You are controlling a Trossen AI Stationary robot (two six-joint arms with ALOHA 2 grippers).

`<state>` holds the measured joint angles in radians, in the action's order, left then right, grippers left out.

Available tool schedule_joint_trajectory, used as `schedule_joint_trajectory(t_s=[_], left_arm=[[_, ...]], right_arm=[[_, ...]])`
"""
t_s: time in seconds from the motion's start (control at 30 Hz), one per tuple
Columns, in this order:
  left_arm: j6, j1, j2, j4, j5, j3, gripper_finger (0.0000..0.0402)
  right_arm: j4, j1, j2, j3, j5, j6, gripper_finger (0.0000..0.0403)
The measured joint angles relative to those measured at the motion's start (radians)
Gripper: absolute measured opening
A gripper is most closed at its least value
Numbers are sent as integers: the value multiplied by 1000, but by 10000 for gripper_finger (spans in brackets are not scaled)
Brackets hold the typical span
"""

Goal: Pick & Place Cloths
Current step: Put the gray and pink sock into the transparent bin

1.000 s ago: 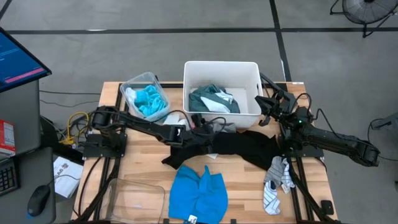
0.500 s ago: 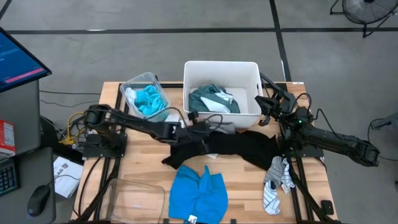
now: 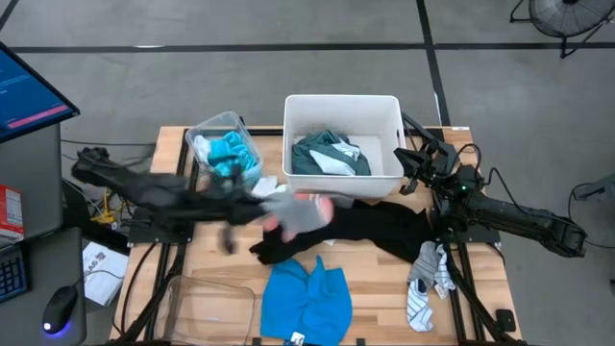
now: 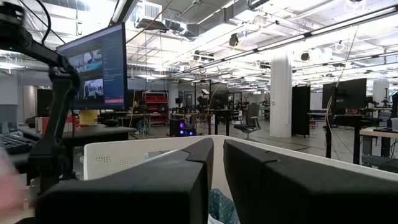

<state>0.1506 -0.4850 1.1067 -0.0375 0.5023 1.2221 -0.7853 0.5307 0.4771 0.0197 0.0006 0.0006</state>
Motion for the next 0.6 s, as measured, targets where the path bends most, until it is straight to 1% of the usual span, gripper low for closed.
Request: schedule_joint_trajectory(t_s=[0.17, 0.27, 0.4, 0.53, 0.6], left_arm=[[108, -235, -111, 3, -6, 0, 0], [195, -364, -134, 3, -6, 0, 0], [274, -502, -100, -15, 50, 0, 0], [394, -581, -56, -133, 133, -1, 0], [461, -609, -36, -221, 185, -1, 0]], right_arm=[[0, 0, 0, 0, 0, 0, 37], [0, 0, 0, 0, 0, 0, 37], [0, 0, 0, 0, 0, 0, 37], [0, 0, 0, 0, 0, 0, 37], [0, 0, 0, 0, 0, 0, 37]])
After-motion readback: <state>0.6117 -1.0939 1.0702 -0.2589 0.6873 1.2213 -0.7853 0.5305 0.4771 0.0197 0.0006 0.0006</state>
